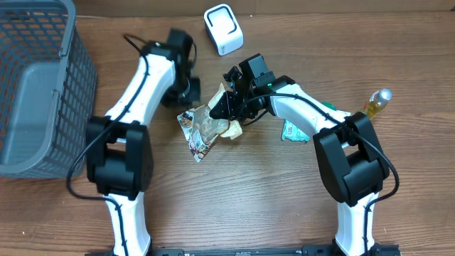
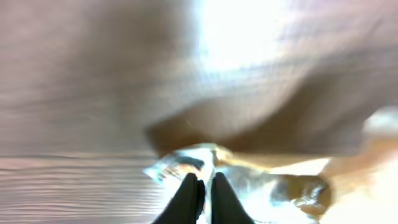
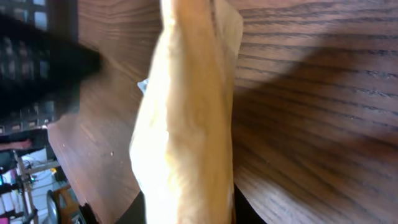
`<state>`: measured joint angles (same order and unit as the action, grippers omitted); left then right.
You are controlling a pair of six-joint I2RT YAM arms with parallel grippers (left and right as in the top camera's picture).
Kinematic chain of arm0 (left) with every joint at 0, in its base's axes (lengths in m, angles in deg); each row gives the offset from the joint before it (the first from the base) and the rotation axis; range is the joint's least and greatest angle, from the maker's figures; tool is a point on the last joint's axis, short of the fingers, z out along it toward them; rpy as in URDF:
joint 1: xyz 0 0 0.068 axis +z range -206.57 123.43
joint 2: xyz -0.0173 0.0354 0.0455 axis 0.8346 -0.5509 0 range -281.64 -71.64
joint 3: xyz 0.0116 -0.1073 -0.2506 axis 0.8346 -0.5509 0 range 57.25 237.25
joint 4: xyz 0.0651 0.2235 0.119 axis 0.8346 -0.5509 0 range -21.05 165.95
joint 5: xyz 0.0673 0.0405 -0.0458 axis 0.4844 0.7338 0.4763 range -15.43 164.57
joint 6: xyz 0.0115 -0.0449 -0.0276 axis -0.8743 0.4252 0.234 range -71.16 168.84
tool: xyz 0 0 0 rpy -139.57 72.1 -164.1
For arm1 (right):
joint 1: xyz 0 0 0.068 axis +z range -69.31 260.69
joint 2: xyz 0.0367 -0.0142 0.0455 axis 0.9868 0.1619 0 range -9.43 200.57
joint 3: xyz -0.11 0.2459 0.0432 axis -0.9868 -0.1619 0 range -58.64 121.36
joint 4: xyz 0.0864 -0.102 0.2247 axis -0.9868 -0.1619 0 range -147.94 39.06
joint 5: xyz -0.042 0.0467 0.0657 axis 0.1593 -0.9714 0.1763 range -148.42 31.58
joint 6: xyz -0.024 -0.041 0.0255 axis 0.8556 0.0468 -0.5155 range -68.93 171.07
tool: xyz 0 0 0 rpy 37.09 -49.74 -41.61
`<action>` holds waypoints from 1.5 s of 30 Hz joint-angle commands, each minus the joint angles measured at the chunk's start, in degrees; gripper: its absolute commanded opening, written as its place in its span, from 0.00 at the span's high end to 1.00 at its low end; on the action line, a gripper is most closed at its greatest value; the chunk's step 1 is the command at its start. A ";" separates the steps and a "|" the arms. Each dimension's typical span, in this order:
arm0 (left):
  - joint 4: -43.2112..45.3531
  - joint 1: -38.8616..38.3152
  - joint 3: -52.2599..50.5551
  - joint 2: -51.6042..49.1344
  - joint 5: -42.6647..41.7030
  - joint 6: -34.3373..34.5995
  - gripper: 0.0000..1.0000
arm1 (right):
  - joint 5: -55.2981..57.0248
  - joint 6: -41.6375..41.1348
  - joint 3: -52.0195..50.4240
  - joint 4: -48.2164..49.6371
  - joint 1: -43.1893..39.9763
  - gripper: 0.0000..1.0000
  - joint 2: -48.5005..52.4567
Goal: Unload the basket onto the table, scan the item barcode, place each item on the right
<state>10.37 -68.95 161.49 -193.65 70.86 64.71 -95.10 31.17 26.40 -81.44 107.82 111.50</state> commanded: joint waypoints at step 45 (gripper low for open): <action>1.16 12.07 4.13 5.14 13.11 -1.33 0.00 | -16.46 6.47 0.57 -5.86 -4.39 0.96 -6.36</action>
<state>11.46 -56.85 165.62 -188.76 83.43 63.47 -101.97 37.20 26.31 -87.76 104.85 107.70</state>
